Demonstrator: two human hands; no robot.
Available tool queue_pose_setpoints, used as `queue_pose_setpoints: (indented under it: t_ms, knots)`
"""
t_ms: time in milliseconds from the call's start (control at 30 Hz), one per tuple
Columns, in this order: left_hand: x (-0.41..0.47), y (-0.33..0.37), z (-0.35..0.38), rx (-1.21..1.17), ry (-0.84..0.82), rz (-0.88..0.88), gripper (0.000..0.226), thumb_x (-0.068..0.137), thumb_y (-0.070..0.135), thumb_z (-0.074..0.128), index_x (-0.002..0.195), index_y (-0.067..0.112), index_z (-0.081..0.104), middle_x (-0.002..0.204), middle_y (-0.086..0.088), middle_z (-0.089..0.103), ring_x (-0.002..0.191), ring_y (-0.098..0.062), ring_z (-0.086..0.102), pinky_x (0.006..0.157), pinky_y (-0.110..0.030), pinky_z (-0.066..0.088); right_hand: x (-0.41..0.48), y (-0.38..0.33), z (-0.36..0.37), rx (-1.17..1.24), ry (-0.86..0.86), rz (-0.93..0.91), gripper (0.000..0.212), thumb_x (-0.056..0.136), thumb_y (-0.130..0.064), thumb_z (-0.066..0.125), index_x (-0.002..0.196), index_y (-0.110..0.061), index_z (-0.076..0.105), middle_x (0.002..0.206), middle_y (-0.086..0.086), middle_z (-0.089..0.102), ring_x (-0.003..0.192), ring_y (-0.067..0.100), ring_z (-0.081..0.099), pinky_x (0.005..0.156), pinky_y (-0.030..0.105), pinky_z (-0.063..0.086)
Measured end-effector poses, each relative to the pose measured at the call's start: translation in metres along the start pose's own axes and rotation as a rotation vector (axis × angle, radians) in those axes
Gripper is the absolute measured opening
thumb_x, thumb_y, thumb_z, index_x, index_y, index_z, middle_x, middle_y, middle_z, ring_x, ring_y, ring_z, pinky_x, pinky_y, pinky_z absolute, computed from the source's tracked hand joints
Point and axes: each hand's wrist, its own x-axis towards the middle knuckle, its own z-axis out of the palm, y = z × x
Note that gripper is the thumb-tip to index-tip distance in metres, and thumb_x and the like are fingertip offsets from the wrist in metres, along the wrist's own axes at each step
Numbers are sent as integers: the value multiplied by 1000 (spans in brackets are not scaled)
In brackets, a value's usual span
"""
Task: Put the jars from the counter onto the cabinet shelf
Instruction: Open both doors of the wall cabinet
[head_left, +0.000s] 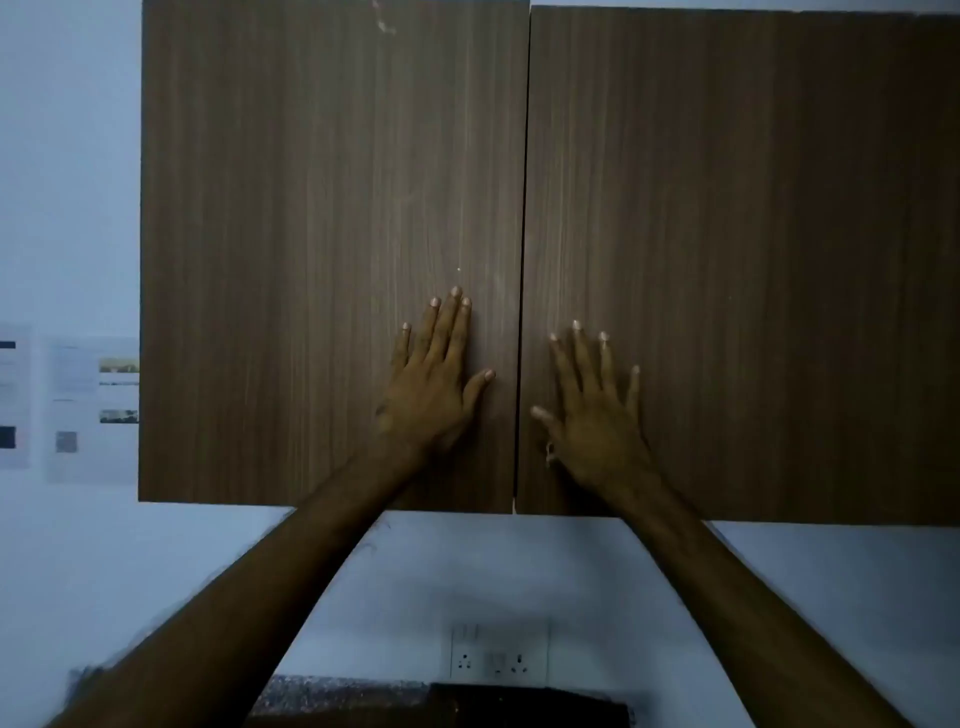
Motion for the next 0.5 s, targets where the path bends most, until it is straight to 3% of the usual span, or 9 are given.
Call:
queue_pose_setpoints:
  t_ms: [133, 300, 400, 500]
  knots:
    - [-23, 6, 7, 29, -45, 8, 76, 97, 56, 22, 154, 14, -8, 162, -6, -13, 149, -21, -13, 121, -45, -2, -36, 3, 31, -93, -150, -53, 94, 91, -69, 37, 149, -31, -26, 160, 3, -32, 148, 28, -27, 115, 64, -9]
    - [-49, 1, 15, 37, -85, 32, 75, 99, 55, 23, 155, 13, -4, 162, -6, -11, 149, -22, -11, 122, -45, 0, -56, 0, 57, -199, -173, -87, 125, 70, -83, 53, 151, -29, -25, 158, 8, -35, 147, 33, -28, 109, 67, -16]
    - [-55, -4, 14, 10, -102, 24, 75, 98, 56, 19, 154, 13, -6, 162, -6, -13, 149, -22, -13, 122, -46, -1, -55, -11, 63, -301, -173, -73, 136, 66, -76, 67, 152, -23, -24, 160, 10, -31, 148, 35, -24, 108, 72, -12]
    - [-59, -10, 12, 13, -95, 45, 77, 95, 58, 13, 154, 13, -5, 162, -6, -12, 149, -22, -12, 122, -43, -3, -54, -17, 69, -336, -115, -75, 130, 72, -61, 72, 153, -16, -18, 163, 11, -21, 150, 35, -15, 109, 73, -8]
